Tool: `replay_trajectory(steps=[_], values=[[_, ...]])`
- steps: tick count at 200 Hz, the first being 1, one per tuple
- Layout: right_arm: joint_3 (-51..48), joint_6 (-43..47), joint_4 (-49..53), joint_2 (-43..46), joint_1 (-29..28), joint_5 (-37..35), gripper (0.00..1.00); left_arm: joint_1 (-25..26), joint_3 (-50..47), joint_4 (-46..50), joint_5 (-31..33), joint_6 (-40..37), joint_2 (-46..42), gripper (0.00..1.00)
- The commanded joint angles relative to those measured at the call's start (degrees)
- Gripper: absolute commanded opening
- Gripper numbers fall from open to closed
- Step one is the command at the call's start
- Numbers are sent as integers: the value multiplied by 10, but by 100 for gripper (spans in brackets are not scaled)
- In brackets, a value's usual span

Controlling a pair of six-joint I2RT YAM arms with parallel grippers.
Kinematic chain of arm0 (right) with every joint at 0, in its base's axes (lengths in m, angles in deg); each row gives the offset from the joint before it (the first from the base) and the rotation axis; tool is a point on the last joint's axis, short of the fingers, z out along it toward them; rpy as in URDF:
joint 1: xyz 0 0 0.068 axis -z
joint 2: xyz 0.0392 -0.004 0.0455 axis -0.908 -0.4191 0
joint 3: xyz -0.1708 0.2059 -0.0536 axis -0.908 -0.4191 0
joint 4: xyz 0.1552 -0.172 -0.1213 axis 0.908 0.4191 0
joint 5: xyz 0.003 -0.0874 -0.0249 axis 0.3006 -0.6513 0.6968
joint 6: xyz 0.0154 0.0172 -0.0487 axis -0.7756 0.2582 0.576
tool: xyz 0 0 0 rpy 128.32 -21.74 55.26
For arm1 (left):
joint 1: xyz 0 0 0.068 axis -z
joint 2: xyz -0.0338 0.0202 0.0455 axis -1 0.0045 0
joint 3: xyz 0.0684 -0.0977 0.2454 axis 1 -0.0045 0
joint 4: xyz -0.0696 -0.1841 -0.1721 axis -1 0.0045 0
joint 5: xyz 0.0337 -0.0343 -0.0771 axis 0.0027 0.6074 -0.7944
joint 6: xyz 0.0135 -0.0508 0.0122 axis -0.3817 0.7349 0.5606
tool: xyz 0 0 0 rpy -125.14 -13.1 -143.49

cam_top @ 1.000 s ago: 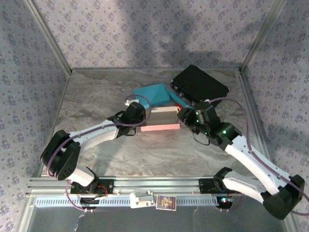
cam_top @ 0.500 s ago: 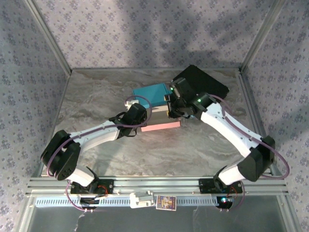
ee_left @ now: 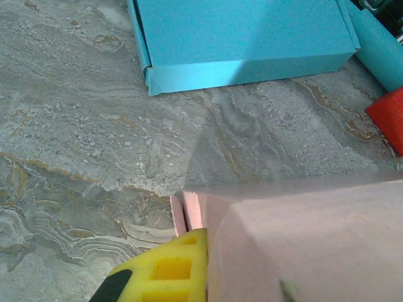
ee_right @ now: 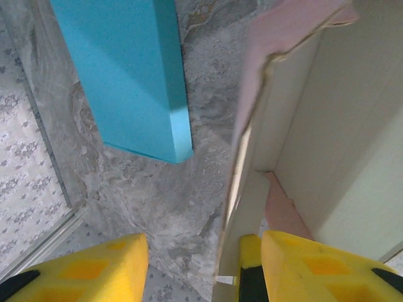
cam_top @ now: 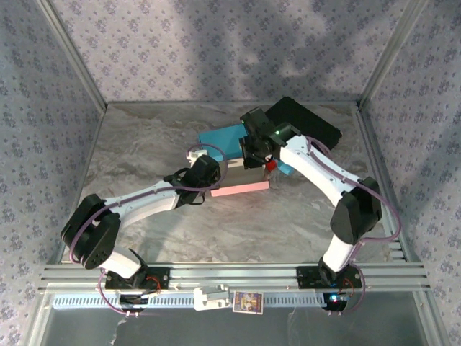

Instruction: Fold the paper box

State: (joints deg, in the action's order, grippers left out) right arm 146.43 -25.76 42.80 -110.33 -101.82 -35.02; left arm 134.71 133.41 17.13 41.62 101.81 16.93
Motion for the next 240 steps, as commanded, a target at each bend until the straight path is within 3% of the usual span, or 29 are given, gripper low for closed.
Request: replay_trajectory(steps=[1, 132, 169, 192, 240], values=[[2, 10, 26, -18, 2, 11, 47, 5, -5, 33, 5, 6, 5, 0], [-27, 30, 2, -31, 16, 45, 9, 6, 15, 52, 8, -4, 9, 0], [-86, 56, -31, -8, 20, 73, 0, 7, 20, 77, -18, 7, -10, 24], [-145, 55, -82, 23, 21, 72, 0, 7, 14, 106, -45, 22, -46, 37], [-204, 85, -130, 54, 23, 95, 0, 10, -22, 177, -91, 57, -192, 45]])
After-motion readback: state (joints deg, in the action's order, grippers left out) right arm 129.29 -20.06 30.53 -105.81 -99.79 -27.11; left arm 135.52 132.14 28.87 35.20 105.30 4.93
